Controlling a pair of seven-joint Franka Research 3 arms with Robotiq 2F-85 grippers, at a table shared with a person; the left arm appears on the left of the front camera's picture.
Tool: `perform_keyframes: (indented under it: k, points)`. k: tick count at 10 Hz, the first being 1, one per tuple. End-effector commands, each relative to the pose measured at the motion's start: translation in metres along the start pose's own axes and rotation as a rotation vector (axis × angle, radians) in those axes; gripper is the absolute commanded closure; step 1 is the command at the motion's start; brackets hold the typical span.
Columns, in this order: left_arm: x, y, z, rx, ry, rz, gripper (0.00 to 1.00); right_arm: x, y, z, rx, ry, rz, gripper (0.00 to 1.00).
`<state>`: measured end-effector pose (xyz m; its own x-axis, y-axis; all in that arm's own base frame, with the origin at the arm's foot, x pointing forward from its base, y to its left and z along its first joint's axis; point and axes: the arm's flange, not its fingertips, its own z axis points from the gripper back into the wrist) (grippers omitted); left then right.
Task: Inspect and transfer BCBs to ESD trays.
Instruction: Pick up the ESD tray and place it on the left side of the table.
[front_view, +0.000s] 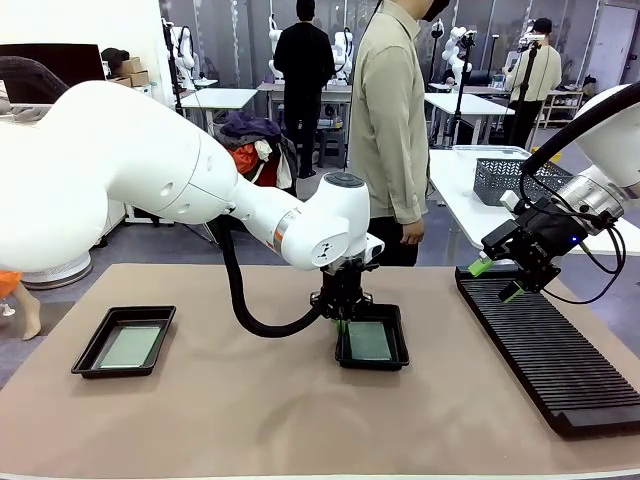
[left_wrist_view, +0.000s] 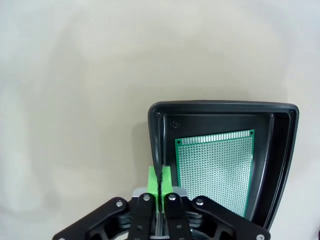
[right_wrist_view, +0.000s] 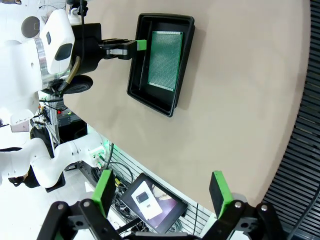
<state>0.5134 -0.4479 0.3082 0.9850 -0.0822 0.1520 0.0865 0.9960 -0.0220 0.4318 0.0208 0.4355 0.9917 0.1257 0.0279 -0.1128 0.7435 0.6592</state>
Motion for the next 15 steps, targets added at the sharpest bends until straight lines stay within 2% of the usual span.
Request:
perform_keyframes:
  k: [1, 5, 10, 12, 15]
  points:
    - [0.0, 0.016, -0.001, -0.054, 0.021, 0.011, 1.0, 0.0, 0.002, 0.001, -0.017, -0.009, -0.02, 0.0]
    - [-0.003, 0.046, 0.014, -0.2, 0.035, 0.058, 1.0, 0.0, 0.002, 0.001, -0.017, -0.009, -0.02, 0.0]
    - [-0.02, 0.081, 0.025, -0.347, -0.031, 0.044, 1.0, 0.0, 0.002, 0.001, -0.017, -0.009, -0.02, 0.0]
    - [-0.029, 0.102, 0.03, -0.377, -0.06, 0.05, 1.0, 0.0, 0.002, 0.001, -0.017, -0.009, -0.02, 0.0]
    - [-0.045, 0.143, 0.041, -0.35, -0.082, 0.055, 1.0, 0.0, 0.002, 0.001, -0.017, -0.009, -0.02, 0.0]
